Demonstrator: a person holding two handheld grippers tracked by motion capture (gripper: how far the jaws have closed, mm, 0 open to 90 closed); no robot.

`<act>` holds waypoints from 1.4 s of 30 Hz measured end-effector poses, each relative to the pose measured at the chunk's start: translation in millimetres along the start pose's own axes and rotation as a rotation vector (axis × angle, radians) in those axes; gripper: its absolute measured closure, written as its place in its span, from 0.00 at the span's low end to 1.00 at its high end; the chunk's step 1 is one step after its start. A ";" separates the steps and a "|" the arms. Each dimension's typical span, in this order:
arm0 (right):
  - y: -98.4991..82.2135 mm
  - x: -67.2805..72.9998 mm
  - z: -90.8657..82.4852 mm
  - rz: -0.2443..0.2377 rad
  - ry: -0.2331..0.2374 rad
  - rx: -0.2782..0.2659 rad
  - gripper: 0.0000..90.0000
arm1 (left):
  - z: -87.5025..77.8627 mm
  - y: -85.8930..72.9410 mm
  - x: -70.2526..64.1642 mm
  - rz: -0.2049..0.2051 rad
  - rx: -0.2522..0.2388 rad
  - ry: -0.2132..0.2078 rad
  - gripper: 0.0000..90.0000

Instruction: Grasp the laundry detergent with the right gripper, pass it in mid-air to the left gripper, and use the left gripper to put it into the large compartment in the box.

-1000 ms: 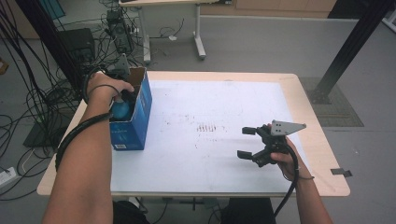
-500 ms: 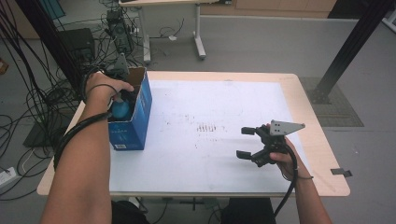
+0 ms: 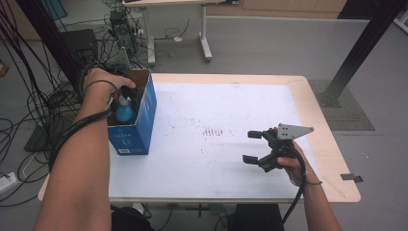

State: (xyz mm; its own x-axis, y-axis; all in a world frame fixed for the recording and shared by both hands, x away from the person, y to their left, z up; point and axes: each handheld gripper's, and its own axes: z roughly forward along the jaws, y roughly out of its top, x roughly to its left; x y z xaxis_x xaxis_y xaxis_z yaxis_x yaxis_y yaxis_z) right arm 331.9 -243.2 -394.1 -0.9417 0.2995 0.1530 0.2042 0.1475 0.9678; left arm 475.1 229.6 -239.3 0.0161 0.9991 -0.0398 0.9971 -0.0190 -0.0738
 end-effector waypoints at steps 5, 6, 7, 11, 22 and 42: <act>0.8 0.8 -0.7 -0.002 0.001 -0.001 0.04 | -12.8 -4.5 -0.9 0.007 -0.007 -0.003 0.38; 1.0 0.9 -0.7 -0.003 0.000 0.000 0.04 | -16.1 -5.7 -1.7 0.006 -0.013 -0.012 0.38; 1.1 1.1 -0.5 -0.002 0.000 0.000 0.04 | -18.0 -6.4 -2.1 0.012 -0.020 -0.009 0.38; 1.9 2.1 0.3 -0.005 0.003 0.003 0.04 | -28.4 -10.8 -4.2 0.020 -0.032 0.002 0.35; 7.3 2.2 -0.3 -0.011 -0.005 0.018 0.04 | -58.4 -23.4 -16.6 0.078 -0.073 0.025 0.28; 13.9 0.1 -0.9 -0.009 -0.015 0.054 0.04 | -74.9 -48.5 -47.5 0.154 -0.145 0.034 0.07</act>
State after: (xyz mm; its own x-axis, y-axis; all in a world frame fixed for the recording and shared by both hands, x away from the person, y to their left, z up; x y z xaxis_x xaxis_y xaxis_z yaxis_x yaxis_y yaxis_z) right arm 334.5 -241.9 -380.5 -0.9394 0.3125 0.1413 0.2106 0.2004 0.9568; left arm 431.6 186.0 -159.2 0.1691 0.9856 -0.0062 0.9829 -0.1682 0.0748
